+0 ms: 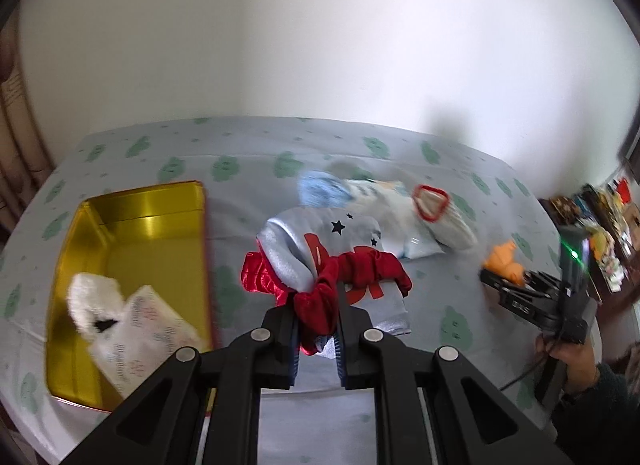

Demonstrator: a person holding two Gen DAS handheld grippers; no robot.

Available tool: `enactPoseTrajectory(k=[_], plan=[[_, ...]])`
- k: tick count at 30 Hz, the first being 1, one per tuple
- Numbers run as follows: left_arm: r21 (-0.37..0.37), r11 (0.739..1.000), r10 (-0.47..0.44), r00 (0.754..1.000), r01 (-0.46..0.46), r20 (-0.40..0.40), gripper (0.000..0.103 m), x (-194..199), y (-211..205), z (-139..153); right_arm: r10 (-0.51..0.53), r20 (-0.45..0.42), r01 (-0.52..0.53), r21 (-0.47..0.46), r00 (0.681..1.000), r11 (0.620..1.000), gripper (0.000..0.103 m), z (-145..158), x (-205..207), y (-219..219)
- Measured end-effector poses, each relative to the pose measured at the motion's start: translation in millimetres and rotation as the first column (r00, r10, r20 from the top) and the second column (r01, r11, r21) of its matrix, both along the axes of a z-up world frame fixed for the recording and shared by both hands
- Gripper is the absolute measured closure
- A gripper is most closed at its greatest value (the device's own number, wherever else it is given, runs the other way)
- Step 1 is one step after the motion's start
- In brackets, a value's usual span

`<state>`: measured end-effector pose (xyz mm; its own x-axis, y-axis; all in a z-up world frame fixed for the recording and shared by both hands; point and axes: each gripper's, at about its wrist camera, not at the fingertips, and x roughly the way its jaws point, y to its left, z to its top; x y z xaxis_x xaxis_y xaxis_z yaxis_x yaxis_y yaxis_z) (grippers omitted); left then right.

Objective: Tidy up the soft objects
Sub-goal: 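Carry the red-and-white sock bundle into the tin box and open the left gripper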

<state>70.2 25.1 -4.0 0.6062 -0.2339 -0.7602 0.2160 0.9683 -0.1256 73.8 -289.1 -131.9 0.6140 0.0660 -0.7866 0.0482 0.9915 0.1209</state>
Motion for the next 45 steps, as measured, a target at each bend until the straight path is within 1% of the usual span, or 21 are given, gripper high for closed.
enactPoseTrajectory(k=[6, 11, 17, 22, 27, 33, 35, 41, 43, 45], plan=[[0.034, 0.995, 0.092, 0.995, -0.093, 0.025, 0.090, 8.8, 36.8, 10.1, 0.000, 0.000, 0.000, 0.000, 1.000, 1.000, 0.055, -0.3, 0.0, 0.0], [0.054, 0.981, 0.183, 0.983, -0.184, 0.035, 0.090, 18.4, 71.3, 15.0, 0.000, 0.000, 0.000, -0.002, 1.000, 1.000, 0.054, -0.7, -0.1, 0.2], [0.083, 0.958, 0.272, 0.961, -0.275, 0.039, 0.090, 29.2, 105.2, 11.6, 0.000, -0.002, 0.000, -0.005, 1.000, 1.000, 0.054, -1.3, 0.6, -1.1], [0.096, 0.938, 0.333, 0.943, -0.333, 0.022, 0.090, 37.9, 126.9, 0.2, 0.000, -0.002, 0.000, -0.005, 1.000, 1.000, 0.054, -1.2, 0.6, 0.2], [0.126, 0.922, 0.369, 0.929, -0.367, 0.003, 0.090, 51.0, 142.2, -14.7, 0.001, -0.002, -0.001, -0.006, 1.000, 1.000, 0.054, -1.3, 0.4, -0.1], [0.127, 0.910, 0.398, 0.917, -0.393, -0.013, 0.090, 64.9, 154.8, -25.0, 0.000, -0.002, 0.000, -0.006, 1.000, 1.000, 0.053, -1.2, 0.2, -0.2], [0.147, 0.904, 0.408, 0.913, -0.402, -0.013, 0.090, 69.6, 157.3, -29.1, 0.000, -0.002, 0.000, -0.006, 1.000, 1.000, 0.053, -1.4, 0.2, -0.5], [0.164, 0.906, 0.399, 0.917, -0.390, -0.024, 0.089, 78.0, 158.7, -37.3, 0.000, -0.003, 0.000, -0.007, 1.000, 1.000, 0.053, -1.4, 0.2, -0.3], [0.183, 0.902, 0.401, 0.916, -0.390, -0.028, 0.089, 83.2, 158.3, -40.3, -0.001, -0.003, 0.001, -0.007, 1.000, 1.000, 0.053, -1.4, 0.2, -0.1], [0.188, 0.901, 0.404, 0.914, -0.391, -0.035, 0.086, 87.4, 158.0, -43.2, -0.001, -0.003, 0.001, -0.006, 1.000, 1.000, 0.053, -1.6, 0.3, -0.7]])
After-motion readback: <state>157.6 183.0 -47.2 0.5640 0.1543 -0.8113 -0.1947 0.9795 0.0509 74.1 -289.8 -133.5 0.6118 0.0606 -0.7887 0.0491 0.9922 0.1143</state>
